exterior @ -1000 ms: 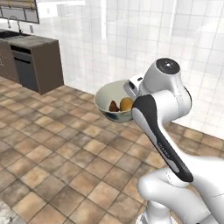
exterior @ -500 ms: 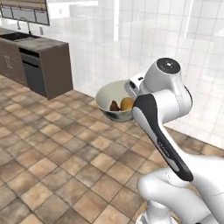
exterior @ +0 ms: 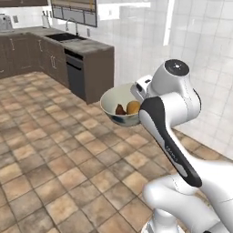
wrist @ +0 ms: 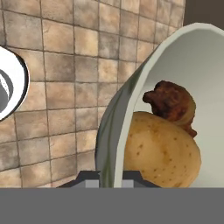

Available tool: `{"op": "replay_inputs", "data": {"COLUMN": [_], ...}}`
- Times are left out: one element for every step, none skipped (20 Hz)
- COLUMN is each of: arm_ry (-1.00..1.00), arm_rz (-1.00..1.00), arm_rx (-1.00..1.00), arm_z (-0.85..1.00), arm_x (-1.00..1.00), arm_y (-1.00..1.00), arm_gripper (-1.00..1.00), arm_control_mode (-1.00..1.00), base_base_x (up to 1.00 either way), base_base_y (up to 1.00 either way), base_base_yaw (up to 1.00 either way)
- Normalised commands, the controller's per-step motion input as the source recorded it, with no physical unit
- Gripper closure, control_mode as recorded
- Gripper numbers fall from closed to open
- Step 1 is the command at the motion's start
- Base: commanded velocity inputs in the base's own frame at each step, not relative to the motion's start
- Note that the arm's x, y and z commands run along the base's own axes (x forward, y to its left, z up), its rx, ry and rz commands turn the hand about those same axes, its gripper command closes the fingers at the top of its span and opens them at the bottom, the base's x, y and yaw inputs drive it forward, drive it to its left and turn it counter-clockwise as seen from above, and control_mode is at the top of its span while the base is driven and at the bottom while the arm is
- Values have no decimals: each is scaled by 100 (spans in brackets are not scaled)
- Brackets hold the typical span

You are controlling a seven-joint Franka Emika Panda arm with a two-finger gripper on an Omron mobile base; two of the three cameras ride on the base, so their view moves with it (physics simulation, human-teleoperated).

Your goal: Pick the chicken drumstick and potato from their plates and place them in the bowl. Then put the bowl in the fridge.

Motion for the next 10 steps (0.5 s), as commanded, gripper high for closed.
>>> {"op": "replay_inputs", "data": {"arm_ry": [0,0,0,0,0,0,0,0,0,0], "arm_rz": [0,0,0,0,0,0,0,0,0,0], "arm_rx": [0,0,0,0,0,0,0,0,0,0], "arm_z": [0,0,0,0,0,0,0,0,0,0], "arm_x": [0,0,0,0,0,0,0,0,0,0], "arm_y": [0,0,0,0,0,0,0,0,0,0], "arm_gripper": [100,100,100,100,100,100,100,100,100,100], "arm_control_mode": [100,100,100,100,100,100,100,100,100,100], "base_base_x": [84,84,84,84,84,84,85,86,87,87], "base_base_y": [3,3,3,3,3,4,4,4,5,6], "base_base_yaw": [37,37,37,37,37,37,36,35,34,34]}}
